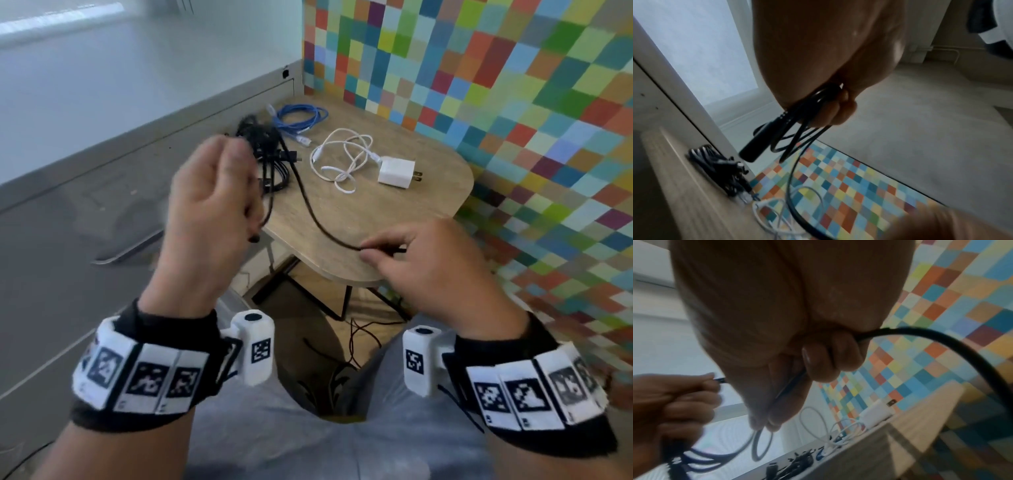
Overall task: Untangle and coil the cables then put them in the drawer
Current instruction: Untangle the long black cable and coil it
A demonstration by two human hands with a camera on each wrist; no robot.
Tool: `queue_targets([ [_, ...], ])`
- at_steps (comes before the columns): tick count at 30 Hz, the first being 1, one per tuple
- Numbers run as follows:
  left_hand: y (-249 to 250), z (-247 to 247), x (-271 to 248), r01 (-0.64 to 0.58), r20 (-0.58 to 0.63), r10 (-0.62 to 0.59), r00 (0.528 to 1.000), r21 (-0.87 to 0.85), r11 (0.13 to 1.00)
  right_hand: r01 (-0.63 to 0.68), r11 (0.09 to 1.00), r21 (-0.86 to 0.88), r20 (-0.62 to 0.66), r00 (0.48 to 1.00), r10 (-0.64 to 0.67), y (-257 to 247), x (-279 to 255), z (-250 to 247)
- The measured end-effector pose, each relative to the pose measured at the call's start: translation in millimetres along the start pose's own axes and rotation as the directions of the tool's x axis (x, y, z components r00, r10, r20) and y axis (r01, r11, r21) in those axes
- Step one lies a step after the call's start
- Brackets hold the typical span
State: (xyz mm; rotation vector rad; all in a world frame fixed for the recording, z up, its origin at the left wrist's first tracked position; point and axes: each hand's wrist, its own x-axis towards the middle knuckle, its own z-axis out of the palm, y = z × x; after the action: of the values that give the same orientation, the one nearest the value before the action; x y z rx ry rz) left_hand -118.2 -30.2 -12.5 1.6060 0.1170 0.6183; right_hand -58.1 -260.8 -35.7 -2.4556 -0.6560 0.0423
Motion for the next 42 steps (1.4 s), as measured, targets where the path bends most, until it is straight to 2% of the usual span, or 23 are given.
queue_targets([
  [1,-1.9,4.8,-4.0,-0.021,0.057,0.015,0.998,0.115,0.993,0.06,0.998,-0.03,0.019,0.998,-0.06,-6.5,-0.9,2.6],
  [3,-2.3,16.2,-11.7,-0.068,0.185,0.025,0.982,0.228,0.971,0.189,0.982,-0.023,0.009,0.982,-0.189,-16.7,-3.1,7.3],
  [6,-3.4,29.5,-18.3,-0.171,0.321,0.026,0.947,0.434,0.885,0.304,0.951,0.044,-0.075,0.951,-0.301,-24.1,-5.0,11.3],
  [7,-3.7,32.0,-19.2,-0.182,0.335,0.016,0.942,0.472,0.863,0.327,0.943,0.06,-0.12,0.94,-0.319,-25.1,-5.8,11.2],
  [9,-1.7,34.1,-20.4,-0.148,0.364,-0.037,0.931,0.467,0.872,0.356,0.926,0.124,-0.229,0.918,-0.322,-25.9,-7.5,8.9],
  [12,-1.0,35.2,-20.1,-0.123,0.433,-0.116,0.894,0.486,0.865,0.388,0.905,0.175,-0.365,0.879,-0.306,-22.8,-8.0,3.3],
  [15,-3.1,34.3,-19.2,0.112,0.519,-0.248,0.818,0.28,0.953,0.413,0.897,0.156,-0.358,0.87,-0.339,-17.0,-6.9,-3.4],
  [17,-2.6,30.8,-18.6,0.248,0.58,-0.299,0.758,0.168,0.954,0.401,0.899,0.175,-0.312,0.889,-0.336,-11.2,-5.7,-8.6],
  [20,-2.6,26.0,-19.7,0.308,0.605,-0.314,0.732,0.117,0.944,0.291,0.886,0.361,-0.139,0.956,-0.257,-6.2,-5.4,-15.1],
  [22,-3.4,25.5,-20.2,0.352,0.606,-0.321,0.728,0.073,0.933,0.185,0.854,0.486,0.006,0.976,-0.216,-5.8,-5.9,-17.7],
  [23,-3.1,25.2,-20.2,0.368,0.61,-0.322,0.724,0.053,0.928,0.174,0.842,0.511,0.022,0.976,-0.215,-6.1,-6.1,-17.4],
  [25,-4.5,23.4,-17.9,0.369,0.629,-0.306,0.715,0.032,0.929,0.208,0.84,0.501,-0.024,0.974,-0.227,-6.4,-6.8,-15.9],
  [28,-6.1,18.6,-13.4,0.365,0.7,-0.277,0.658,0.024,0.931,0.275,0.852,0.445,-0.082,0.96,-0.267,-6.4,-7.2,-9.0],
  [30,-8.2,15.6,-11.5,0.39,0.72,-0.304,0.624,0.051,0.919,0.315,0.861,0.399,-0.107,0.949,-0.297,-7.2,-6.4,-5.1],
  [33,-9.8,19.6,-16.2,0.494,0.713,-0.33,0.619,-0.027,0.869,0.344,0.849,0.402,-0.153,0.939,-0.308,-9.4,-4.1,-3.2],
  [37,-9.4,28.9,-21.2,0.661,0.737,-0.32,0.595,-0.221,0.718,0.329,0.792,0.514,-0.24,0.942,-0.235,-6.2,0.8,-4.9],
  [39,-8.1,27.1,-16.9,0.701,0.72,-0.313,0.62,-0.328,0.633,0.315,0.741,0.594,-0.305,0.94,-0.155,0.7,4.7,-6.5],
  [42,-7.3,15.9,-7.4,0.671,0.668,-0.254,0.699,-0.491,0.555,0.3,0.645,0.703,-0.335,0.94,-0.073,13.4,8.0,-9.7],
])
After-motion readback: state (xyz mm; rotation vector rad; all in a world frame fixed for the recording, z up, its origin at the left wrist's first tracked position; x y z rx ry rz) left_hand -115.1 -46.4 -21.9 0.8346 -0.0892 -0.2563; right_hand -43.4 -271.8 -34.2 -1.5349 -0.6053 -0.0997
